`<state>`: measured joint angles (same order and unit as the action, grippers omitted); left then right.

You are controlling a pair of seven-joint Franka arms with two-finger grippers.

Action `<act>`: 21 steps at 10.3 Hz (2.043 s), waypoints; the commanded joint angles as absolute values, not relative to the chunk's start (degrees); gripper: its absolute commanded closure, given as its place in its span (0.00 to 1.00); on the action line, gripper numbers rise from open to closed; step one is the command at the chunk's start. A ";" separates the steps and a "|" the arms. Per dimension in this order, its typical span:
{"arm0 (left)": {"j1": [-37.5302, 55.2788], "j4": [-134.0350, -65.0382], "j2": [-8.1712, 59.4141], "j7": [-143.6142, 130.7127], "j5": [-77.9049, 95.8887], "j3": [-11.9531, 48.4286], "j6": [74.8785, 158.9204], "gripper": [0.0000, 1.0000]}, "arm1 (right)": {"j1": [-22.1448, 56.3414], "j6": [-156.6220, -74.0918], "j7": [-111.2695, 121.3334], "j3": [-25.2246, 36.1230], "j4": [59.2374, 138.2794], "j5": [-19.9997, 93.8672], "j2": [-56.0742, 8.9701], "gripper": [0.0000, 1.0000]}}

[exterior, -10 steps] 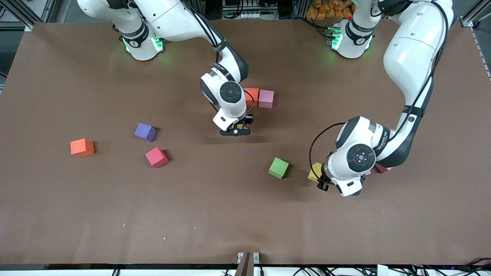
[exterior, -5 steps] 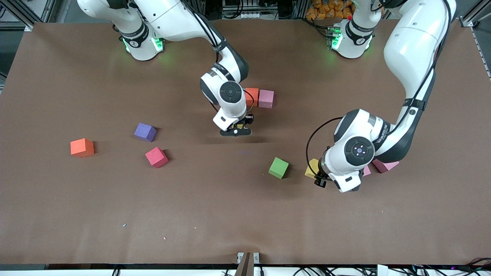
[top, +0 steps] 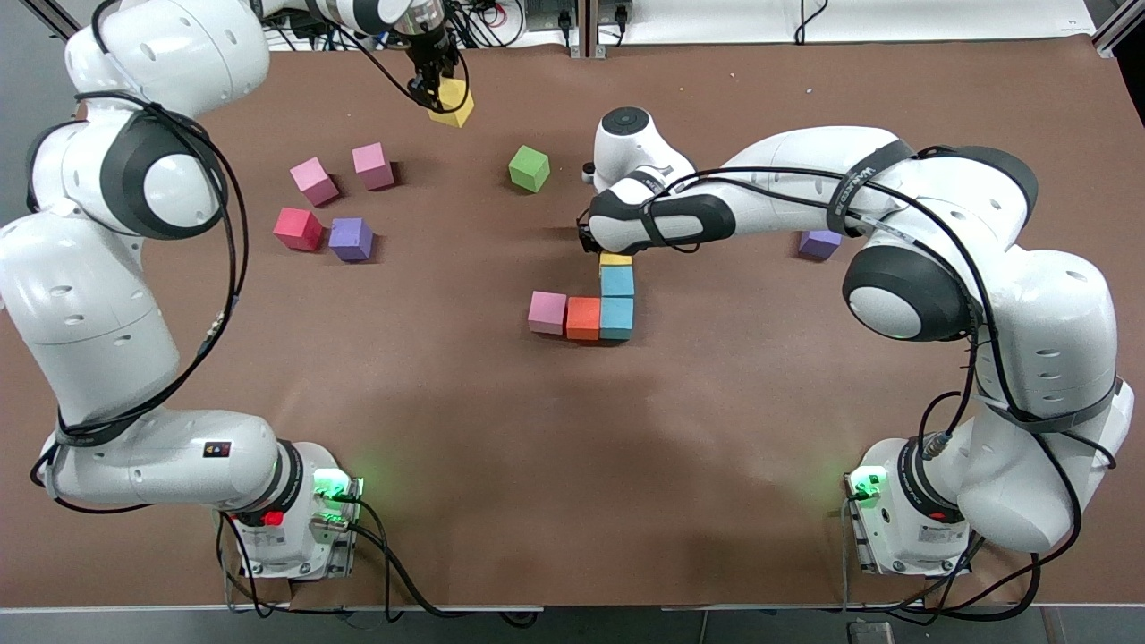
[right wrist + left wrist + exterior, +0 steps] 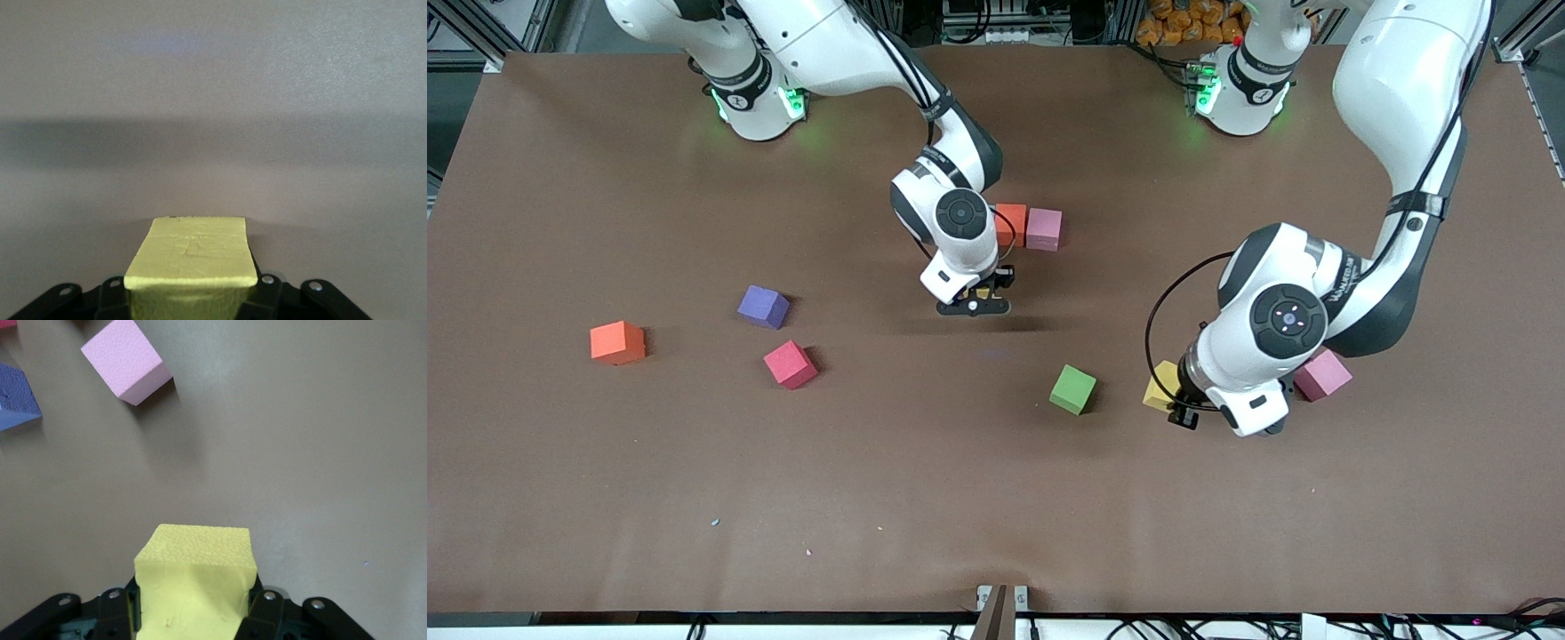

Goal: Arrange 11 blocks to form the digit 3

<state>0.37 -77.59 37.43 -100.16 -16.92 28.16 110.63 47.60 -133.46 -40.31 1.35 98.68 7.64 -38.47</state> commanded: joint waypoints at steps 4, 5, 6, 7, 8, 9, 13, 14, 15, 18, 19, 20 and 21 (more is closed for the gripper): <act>-2.02 -78.84 36.04 -100.46 -11.53 28.21 107.49 1.00 | 47.55 -132.71 -40.34 1.58 98.96 7.65 -38.50 0.92; -1.93 -78.84 35.69 -100.89 -9.77 28.21 107.14 1.00 | 47.55 -132.71 -40.34 1.58 99.05 7.56 -38.58 0.91; -1.93 -78.84 35.60 -102.12 -8.89 28.21 105.75 1.00 | 47.55 -132.71 -40.34 1.58 98.97 7.56 -38.50 0.84; -1.41 -79.27 35.60 -104.57 -8.79 28.30 105.12 1.00 | 47.55 -132.71 -40.25 1.58 98.88 7.38 -38.50 0.33; -1.15 -80.58 35.60 -105.37 -8.70 28.39 105.38 1.00 | 47.64 -132.80 -40.34 1.58 98.79 7.38 -38.24 0.00; -1.06 -81.55 35.94 -107.03 -7.31 28.48 105.82 1.00 | 47.64 -132.80 -40.60 1.58 98.44 7.38 -37.97 0.00; -0.45 -84.28 35.51 -118.70 -2.21 28.74 107.30 1.00 | 45.80 -130.71 -39.73 1.58 97.91 7.47 -33.41 0.00; 1.21 -86.72 35.42 -124.13 -2.98 28.91 110.36 1.00 | 43.79 -129.39 -36.68 1.58 97.91 7.47 -32.27 0.00; 1.75 -88.58 35.33 -126.71 -2.99 28.92 112.04 1.00 | 42.03 -126.76 -33.00 1.67 97.91 7.47 -31.21 0.00; 3.42 -96.04 28.68 -133.03 -2.99 30.67 114.95 1.00 | 35.36 -123.22 -23.16 2.11 98.43 5.99 -30.23 0.00; 4.04 -98.41 27.43 -134.89 -2.99 31.98 116.18 1.00 | 32.90 -122.61 -19.29 2.20 98.52 3.63 -30.32 0.00; 6.48 -100.09 27.25 -137.96 -3.68 32.17 118.19 1.00 | 30.87 -120.35 -16.46 2.20 98.44 0.82 -30.15 0.00; 8.50 -101.76 27.25 -141.03 -8.13 32.25 119.69 1.00 | 29.11 -119.89 -14.17 2.20 98.44 -1.56 -30.15 0.00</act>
